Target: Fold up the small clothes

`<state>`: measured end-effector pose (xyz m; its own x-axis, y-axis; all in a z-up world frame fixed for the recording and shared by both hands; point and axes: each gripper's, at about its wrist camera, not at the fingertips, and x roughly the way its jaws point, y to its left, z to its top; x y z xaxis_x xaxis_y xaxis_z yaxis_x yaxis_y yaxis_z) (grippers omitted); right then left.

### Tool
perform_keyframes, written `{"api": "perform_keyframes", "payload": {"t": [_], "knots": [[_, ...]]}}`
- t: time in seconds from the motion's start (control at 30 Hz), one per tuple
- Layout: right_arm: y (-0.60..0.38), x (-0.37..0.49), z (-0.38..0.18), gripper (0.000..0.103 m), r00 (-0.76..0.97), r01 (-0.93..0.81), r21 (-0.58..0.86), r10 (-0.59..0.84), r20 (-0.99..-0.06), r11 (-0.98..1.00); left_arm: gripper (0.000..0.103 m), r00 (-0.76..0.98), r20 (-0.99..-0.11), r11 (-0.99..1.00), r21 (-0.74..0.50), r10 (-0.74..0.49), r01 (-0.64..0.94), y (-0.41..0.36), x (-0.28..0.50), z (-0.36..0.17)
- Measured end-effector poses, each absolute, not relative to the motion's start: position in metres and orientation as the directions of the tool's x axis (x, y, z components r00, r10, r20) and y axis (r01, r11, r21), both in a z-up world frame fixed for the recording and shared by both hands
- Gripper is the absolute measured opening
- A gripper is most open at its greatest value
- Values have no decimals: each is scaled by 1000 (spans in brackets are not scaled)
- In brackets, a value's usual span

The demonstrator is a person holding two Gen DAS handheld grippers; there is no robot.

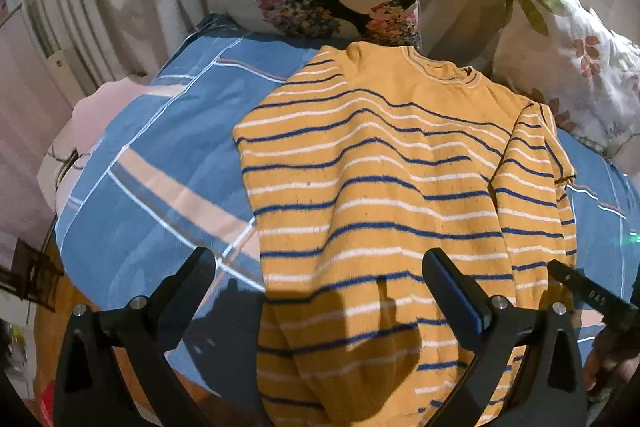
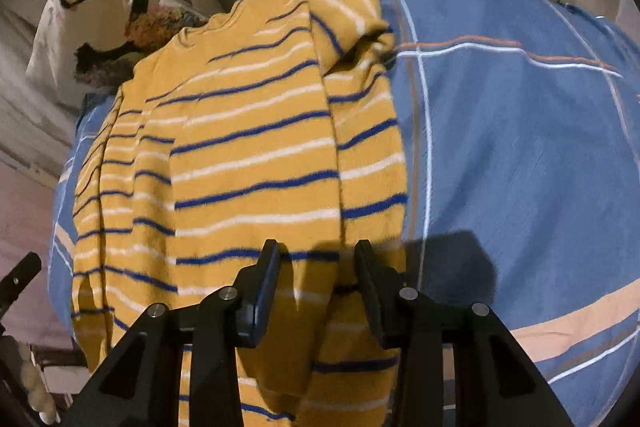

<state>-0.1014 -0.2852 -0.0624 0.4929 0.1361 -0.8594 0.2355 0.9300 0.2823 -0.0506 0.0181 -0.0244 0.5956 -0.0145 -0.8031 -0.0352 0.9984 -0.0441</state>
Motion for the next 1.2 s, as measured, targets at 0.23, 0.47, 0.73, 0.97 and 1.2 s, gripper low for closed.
{"api": "perform_keyframes", "payload": {"t": [0.23,0.47,0.73,0.97,1.2], "knots": [[-279,-96,-55,7,499,138,320,214,-840,937,103,592,-806,995,-66,-12,-70,13,-57,-25],[-379,-133,-8,6,582,374,201,-60,-811,906,103,625,-781,987,-93,10,-132,34,-50,-13],[-490,-181,-1,11,441,701,63,-362,-821,710,103,615,-783,962,-90,91,-258,90,-43,-15],[-433,-168,12,21,570,593,159,-271,-776,790,103,555,-832,974,-123,3,-189,83,-51,-41],[-357,-137,0,22,593,409,146,-141,-793,901,55,495,-865,996,-87,-83,15,17,-57,-73]]}}
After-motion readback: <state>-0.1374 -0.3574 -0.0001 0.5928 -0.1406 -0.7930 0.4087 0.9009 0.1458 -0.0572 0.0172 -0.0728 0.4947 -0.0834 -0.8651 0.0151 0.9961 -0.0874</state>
